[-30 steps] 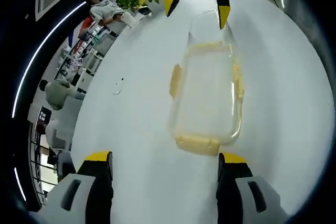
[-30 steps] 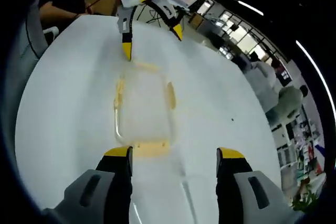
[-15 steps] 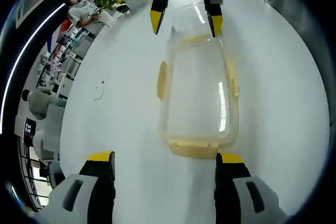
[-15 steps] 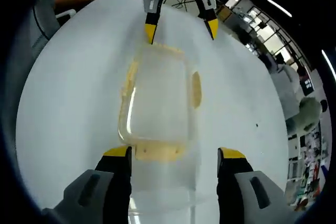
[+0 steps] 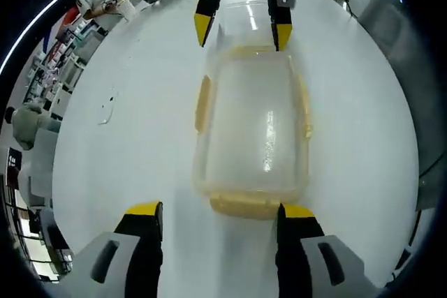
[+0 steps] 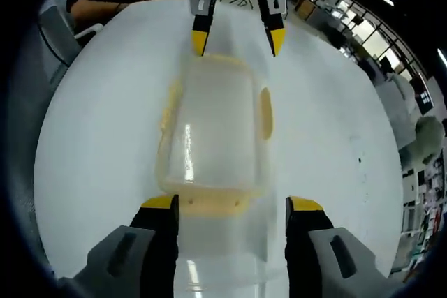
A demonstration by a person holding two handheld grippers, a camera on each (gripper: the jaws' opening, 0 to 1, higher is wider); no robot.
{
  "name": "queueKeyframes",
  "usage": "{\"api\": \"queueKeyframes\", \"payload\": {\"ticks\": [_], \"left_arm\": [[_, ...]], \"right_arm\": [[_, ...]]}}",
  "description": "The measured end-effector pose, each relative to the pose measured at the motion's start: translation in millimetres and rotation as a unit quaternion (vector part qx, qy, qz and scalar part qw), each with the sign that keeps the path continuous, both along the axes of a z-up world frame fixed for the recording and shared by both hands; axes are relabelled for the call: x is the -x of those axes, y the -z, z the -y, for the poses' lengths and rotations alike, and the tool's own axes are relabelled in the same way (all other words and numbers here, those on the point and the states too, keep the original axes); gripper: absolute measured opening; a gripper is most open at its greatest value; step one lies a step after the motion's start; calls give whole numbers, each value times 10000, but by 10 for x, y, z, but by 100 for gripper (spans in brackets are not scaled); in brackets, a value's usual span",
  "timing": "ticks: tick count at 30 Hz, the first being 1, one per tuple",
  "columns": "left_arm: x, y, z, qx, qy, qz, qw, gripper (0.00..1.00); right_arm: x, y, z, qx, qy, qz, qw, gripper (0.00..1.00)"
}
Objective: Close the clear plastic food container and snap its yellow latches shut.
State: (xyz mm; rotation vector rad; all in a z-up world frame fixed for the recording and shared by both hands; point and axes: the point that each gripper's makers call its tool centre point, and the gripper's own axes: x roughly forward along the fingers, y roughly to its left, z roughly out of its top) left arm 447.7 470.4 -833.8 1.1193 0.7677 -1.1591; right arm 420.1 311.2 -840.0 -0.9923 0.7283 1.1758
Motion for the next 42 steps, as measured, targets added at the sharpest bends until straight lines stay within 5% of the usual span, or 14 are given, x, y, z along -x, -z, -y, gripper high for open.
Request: {"api": "queueKeyframes", "payload": {"ticks": [7,13,17,26,42], "left_arm": [[124,110,-28,41,-161,-902,9958,46],[9,117,-40,160,-201,-872,9959,54],[98,151,-48,186,-228,-1263,9916,44],[167,130,25,115,-1,-1242,9922,46],[306,112,79,-129,405,-1245,9913,39]], "right_arm": [[115,53,-19,28,-193,-567,9982,49],[92,59,-17,27,-91,-692,9976,51],[158,71,-35,67,-204,-863,9960,47],[183,92,-34,117,-80,-1206,9926,45],[177,97,-30,392,-129,-1247,9913,46]]}}
